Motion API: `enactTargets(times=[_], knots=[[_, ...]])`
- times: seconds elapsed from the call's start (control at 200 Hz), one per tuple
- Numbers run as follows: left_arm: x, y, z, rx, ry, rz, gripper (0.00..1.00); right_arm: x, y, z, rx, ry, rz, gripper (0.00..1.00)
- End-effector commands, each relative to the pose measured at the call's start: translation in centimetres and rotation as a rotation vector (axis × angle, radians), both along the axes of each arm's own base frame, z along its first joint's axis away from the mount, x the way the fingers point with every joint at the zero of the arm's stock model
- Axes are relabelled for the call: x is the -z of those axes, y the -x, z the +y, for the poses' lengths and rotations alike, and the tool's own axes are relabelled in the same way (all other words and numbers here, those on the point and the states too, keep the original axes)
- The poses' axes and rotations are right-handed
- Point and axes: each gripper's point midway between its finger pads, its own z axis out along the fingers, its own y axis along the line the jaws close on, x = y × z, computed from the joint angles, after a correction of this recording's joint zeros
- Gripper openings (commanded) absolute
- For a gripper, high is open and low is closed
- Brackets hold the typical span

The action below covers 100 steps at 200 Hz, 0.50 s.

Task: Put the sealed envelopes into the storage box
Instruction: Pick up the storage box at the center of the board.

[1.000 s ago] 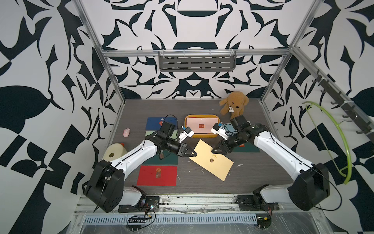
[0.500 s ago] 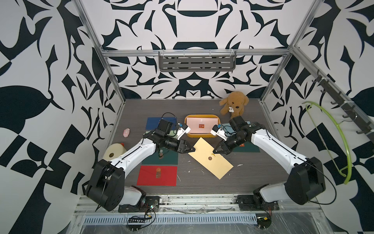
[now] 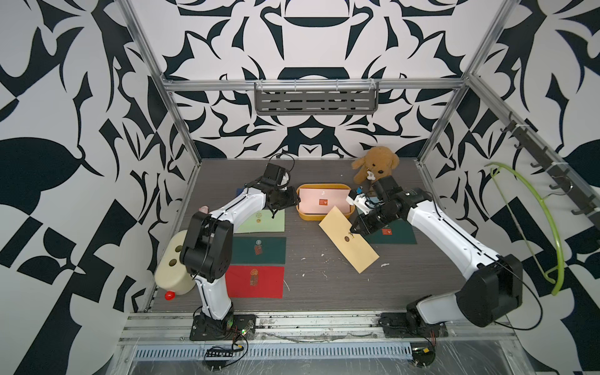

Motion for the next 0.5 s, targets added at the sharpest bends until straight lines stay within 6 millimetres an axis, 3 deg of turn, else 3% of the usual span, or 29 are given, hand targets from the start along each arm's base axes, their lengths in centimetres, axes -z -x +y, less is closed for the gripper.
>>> enactTargets(times=[0.0, 0.225, 0.495], knots=[[1.7, -1.2, 1.1, -0.095, -0.097, 0.045, 0.38, -0.3, -0.4, -0.7, 0.064, 0.036, 0.014, 0.00], [3.6, -2.0, -0.2, -0.047, -0.131, 0.075, 0.31, -0.3, -0.6, -0.6, 0.083, 0.032, 0.015, 0.00], [5.2, 0.3, -0.7, 0.005, -0.178, 0.121, 0.24, -1.2, -1.4, -0.4, 0.082, 0.036, 0.007, 0.00]])
